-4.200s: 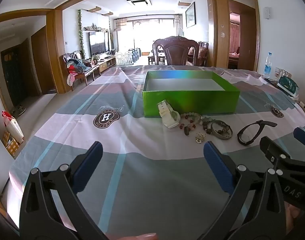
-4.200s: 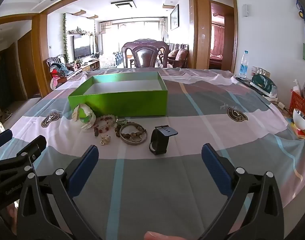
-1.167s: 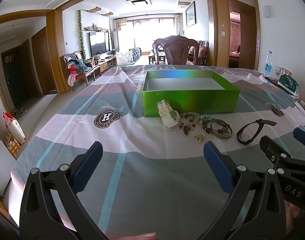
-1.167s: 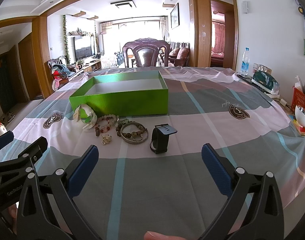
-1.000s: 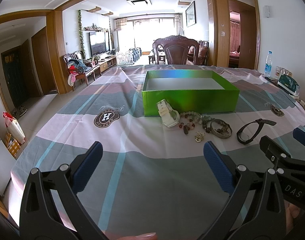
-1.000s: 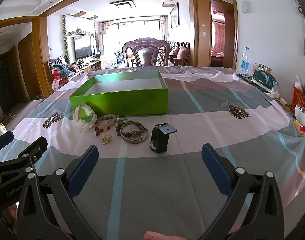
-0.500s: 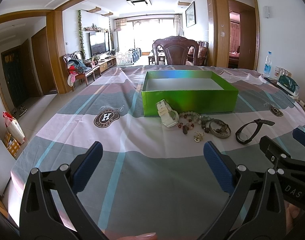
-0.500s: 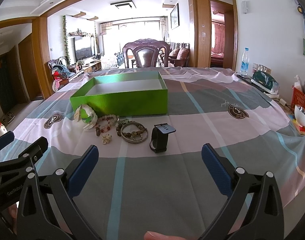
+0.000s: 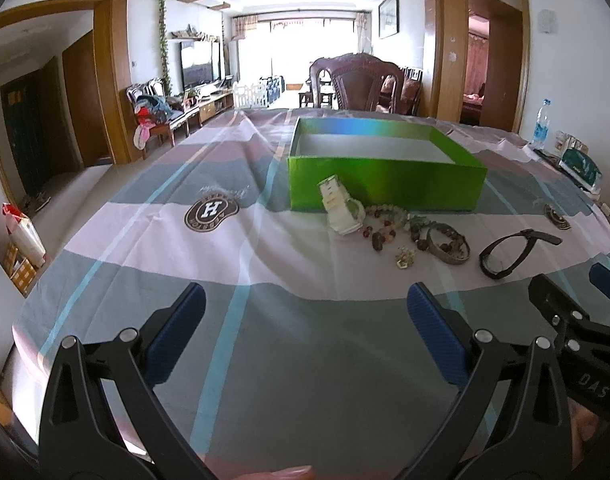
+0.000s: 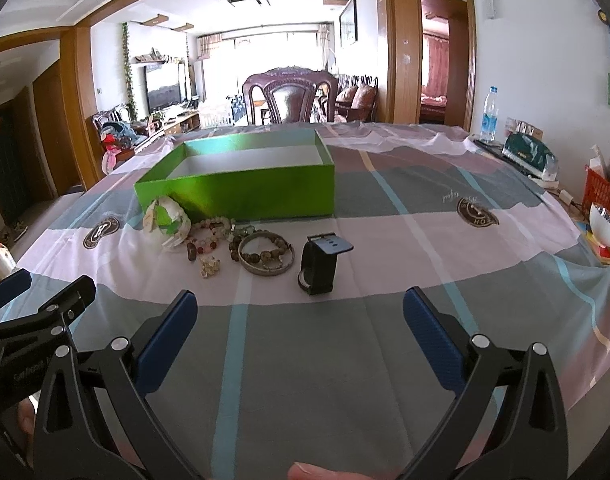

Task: Organize jewelry
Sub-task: 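Grasp the white-strap watch with the left tool while the right tool grasps the black-strap watch, then carry both watches into the green box and open both tools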

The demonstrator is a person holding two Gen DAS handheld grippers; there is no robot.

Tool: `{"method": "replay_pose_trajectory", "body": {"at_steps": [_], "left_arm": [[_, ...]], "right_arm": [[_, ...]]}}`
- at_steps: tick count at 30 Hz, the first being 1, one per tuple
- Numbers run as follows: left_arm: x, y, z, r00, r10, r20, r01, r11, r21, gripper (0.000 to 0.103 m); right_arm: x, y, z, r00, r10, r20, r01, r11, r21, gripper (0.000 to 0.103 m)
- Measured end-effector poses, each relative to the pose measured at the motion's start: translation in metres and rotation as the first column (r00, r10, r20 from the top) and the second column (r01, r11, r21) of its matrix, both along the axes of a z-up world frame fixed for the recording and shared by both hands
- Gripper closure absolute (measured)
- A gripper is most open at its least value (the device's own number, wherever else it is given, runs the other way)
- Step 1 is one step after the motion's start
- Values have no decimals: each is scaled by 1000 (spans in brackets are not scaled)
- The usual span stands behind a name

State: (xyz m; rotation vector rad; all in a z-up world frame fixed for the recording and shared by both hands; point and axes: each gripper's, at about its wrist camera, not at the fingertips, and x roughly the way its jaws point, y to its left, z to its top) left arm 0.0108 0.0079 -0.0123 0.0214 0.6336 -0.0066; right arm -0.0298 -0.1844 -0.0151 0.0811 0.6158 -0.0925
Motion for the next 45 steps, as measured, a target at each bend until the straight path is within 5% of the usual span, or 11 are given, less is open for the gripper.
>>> {"method": "replay_pose_trajectory", "body": {"at_steps": [12, 20, 29, 31, 33, 35, 45], "left_arm": [[56, 6, -14, 974, -60, -220, 71, 997, 43, 4], [104, 9, -10, 952, -107, -285, 104, 994, -26, 4], [175, -11, -14, 933, -140, -331, 130, 990, -52, 5], [183, -12, -13, 933, -146, -329, 127, 989, -79, 16], [187, -12, -16, 926, -145, -350, 121, 989, -88, 52], [190, -12, -22, 916, -141, -375, 117, 989, -86, 77], [170, 7, -10, 928, -163, -335, 114, 980, -163, 82]], "right_arm": [[53, -18, -16, 973, 132, -189, -127, 991, 37, 8], [82, -43, -27, 942, 170, -289, -119, 976, 184, 28], [98, -43, -33, 932, 169, -319, -111, 975, 192, 45], [100, -42, -36, 928, 168, -331, -113, 977, 179, 57], [103, -42, -38, 925, 166, -342, -113, 979, 167, 69], [104, -41, -39, 924, 163, -346, -115, 981, 157, 82], [102, -33, -22, 936, 188, -298, -155, 979, 131, 87]]}}
